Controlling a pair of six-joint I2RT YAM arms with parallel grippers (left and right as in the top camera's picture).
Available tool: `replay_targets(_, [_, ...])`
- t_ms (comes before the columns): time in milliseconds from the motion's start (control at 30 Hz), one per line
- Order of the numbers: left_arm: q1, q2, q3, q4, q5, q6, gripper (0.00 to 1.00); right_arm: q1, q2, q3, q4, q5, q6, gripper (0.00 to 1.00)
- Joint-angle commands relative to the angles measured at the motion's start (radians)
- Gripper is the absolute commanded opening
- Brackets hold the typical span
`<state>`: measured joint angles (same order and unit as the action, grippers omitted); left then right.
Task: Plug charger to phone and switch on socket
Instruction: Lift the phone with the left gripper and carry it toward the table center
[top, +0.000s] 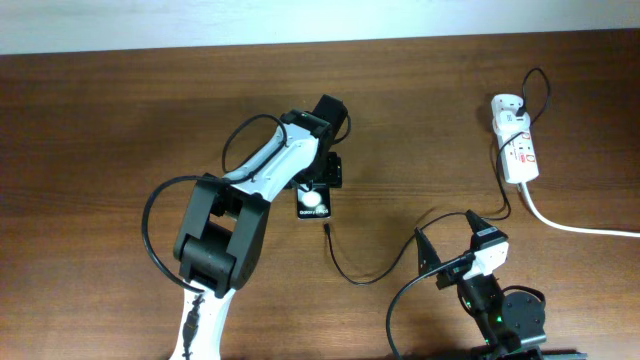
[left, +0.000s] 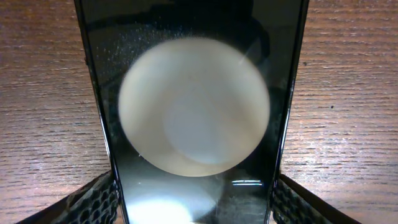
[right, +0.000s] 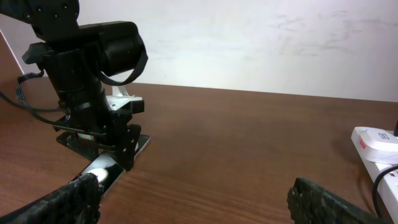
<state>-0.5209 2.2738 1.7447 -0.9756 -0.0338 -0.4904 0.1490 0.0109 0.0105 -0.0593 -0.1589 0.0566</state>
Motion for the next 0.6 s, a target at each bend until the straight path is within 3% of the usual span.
replay_targets(0, [-0.002, 0.085, -0.065, -0.013, 0.001, 0.006, 0.76, -0.006, -0.007, -0.005, -0.005, -0.006, 0.011, 0.99])
replay_targets(400, [-0.002, 0.085, -0.065, -0.013, 0.001, 0.006, 0.64, -0.006, -0.007, -0.005, -0.005, -0.006, 0.011, 0.99])
replay_targets(567, [-0.002, 0.084, -0.034, -0.032, 0.031, 0.005, 0.36, -0.006, -0.007, -0.005, -0.005, -0.006, 0.011, 0.99])
